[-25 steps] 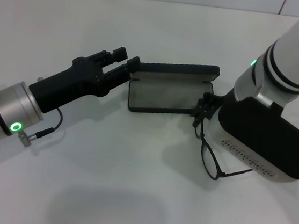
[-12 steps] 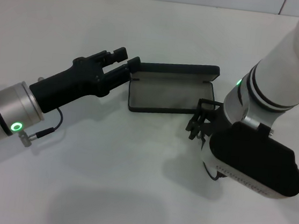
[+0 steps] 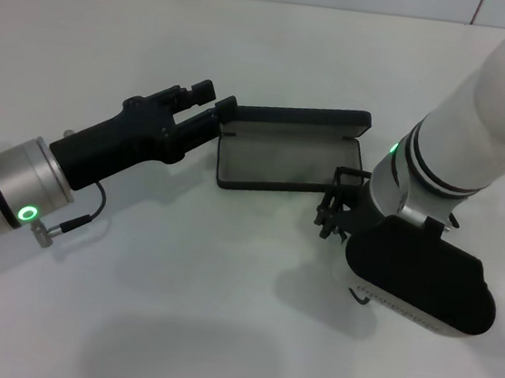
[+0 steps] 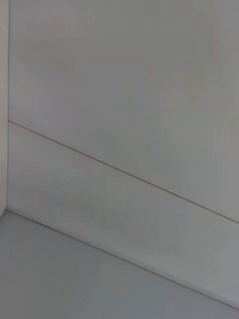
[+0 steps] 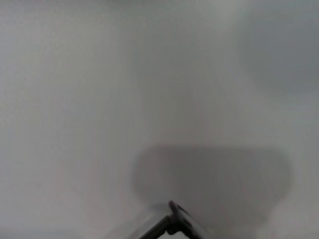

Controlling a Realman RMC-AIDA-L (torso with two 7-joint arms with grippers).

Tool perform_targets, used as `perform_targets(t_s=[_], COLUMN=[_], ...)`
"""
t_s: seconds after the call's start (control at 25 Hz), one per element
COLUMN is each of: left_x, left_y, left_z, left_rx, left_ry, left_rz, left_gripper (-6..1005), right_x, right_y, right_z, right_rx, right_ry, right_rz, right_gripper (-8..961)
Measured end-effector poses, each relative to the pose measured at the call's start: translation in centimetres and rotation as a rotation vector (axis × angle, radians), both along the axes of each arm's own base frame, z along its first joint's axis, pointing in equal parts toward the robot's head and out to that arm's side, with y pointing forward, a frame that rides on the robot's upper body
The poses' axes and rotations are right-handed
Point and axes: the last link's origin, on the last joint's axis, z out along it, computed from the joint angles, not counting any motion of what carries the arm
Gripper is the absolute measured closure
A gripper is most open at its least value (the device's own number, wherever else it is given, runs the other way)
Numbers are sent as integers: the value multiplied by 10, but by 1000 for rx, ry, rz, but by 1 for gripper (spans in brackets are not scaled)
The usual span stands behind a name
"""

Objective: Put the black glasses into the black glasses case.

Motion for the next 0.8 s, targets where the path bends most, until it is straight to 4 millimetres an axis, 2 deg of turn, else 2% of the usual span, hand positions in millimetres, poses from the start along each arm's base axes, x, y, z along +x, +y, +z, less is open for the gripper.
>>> perform_targets(t_s=[0.44, 0.56, 0.68, 0.8], left_x=[1, 2, 4, 7], left_y=[5, 6, 8, 9], left_z=[-1, -2, -1, 1], left_rx=[3, -2, -6, -6], left_ry=[11, 11, 10, 7], left_rz=[7, 3, -2, -21], left_gripper=[461, 461, 461, 462], right_x=[1, -4, -11, -12], right_y=[3, 6, 8, 8], right_z=[1, 12, 31, 45], right_rx=[38, 65, 87, 106], right_ry=[26, 39, 81, 140], right_rz=[-77, -151, -269, -357], right_gripper=[628, 728, 828, 843])
